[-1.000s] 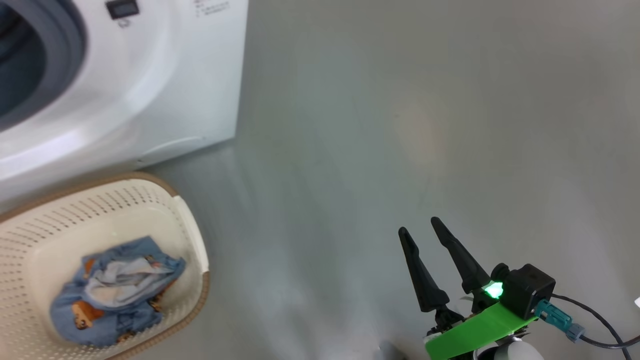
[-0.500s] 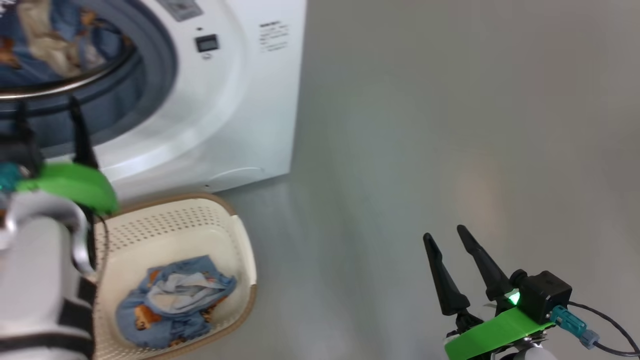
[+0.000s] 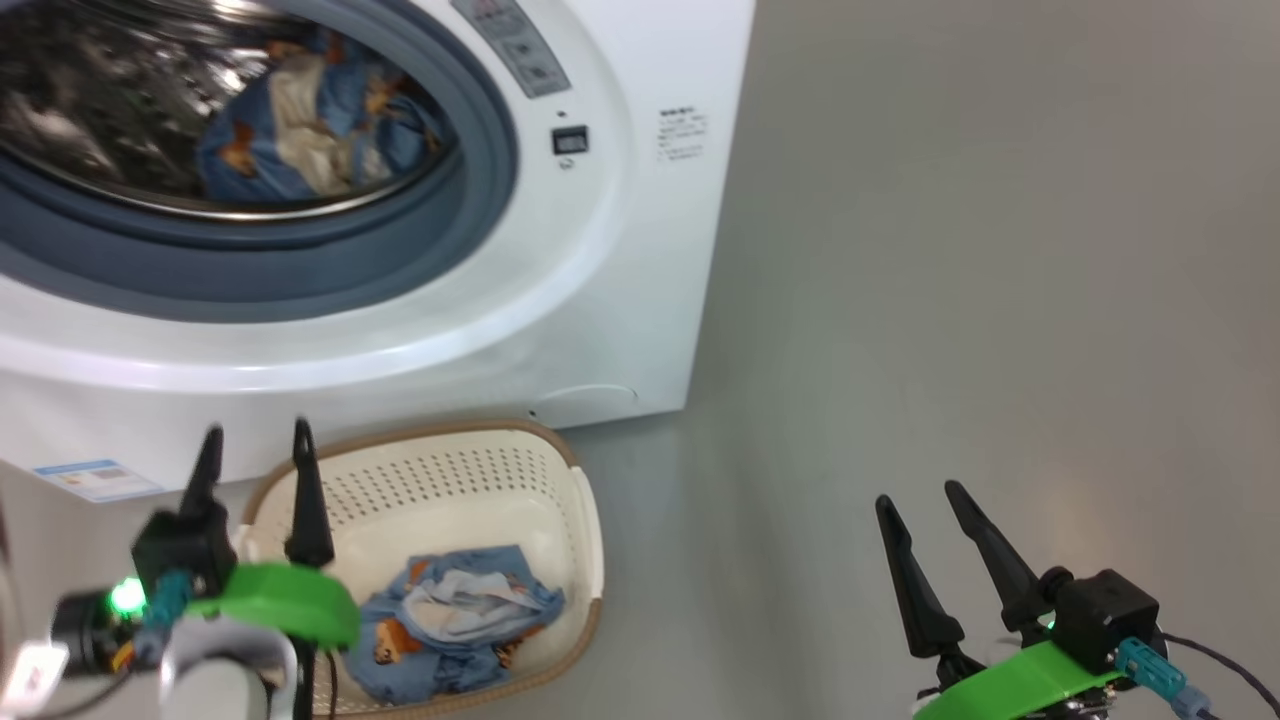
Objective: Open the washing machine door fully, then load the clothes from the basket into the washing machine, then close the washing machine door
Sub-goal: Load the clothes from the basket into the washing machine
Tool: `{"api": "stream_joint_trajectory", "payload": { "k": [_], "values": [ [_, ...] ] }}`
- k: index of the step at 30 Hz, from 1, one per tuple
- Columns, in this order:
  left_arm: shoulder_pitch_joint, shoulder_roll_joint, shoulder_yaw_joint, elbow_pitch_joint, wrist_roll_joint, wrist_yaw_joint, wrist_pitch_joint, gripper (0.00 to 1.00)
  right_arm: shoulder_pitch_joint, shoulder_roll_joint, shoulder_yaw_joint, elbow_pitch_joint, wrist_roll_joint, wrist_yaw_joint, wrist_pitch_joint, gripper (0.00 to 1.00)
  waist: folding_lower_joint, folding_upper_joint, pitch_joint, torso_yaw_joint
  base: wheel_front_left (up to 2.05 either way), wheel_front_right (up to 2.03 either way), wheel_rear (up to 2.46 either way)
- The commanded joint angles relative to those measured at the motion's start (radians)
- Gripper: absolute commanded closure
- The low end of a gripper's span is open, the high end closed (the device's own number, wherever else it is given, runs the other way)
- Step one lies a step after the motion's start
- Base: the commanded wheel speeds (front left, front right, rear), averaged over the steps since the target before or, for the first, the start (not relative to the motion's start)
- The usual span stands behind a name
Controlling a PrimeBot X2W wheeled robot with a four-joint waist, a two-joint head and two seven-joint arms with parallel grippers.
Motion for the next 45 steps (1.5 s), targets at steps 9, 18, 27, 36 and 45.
{"api": "stream_joint_trajectory", "payload": {
  "k": [9,18,27,36,45],
  "values": [
    [0.201,-0.012,0.051,-0.164,-0.012,0.027,-0.006,0.00,0.045,-0.007,0.005,-0.019,-0.029,0.002,-0.005,0.00,0.0000,0.0000,-0.131,0.086,0.00,0.00,0.00],
    [0.323,-0.018,0.070,-0.226,-0.029,0.055,-0.006,0.00,0.061,-0.007,0.005,-0.020,-0.037,0.002,-0.005,0.00,0.0000,0.0000,-0.171,0.089,0.00,0.00,0.00],
    [0.387,-0.018,0.068,-0.252,-0.048,0.083,-0.006,0.00,0.086,-0.007,-0.005,-0.019,-0.040,0.002,-0.005,0.00,0.0000,0.0000,-0.210,0.088,0.00,0.00,0.00],
    [0.408,-0.018,0.068,-0.274,-0.052,0.102,-0.006,0.00,0.096,-0.007,-0.011,-0.023,-0.039,0.002,-0.005,0.00,0.0000,0.0000,-0.230,0.088,0.00,0.00,0.00],
    [0.423,-0.018,0.068,-0.278,-0.040,0.095,-0.006,0.00,0.100,-0.007,-0.006,-0.029,-0.038,0.002,-0.005,0.00,0.0000,0.0000,-0.220,0.090,0.00,0.00,0.00]
  ]
}}
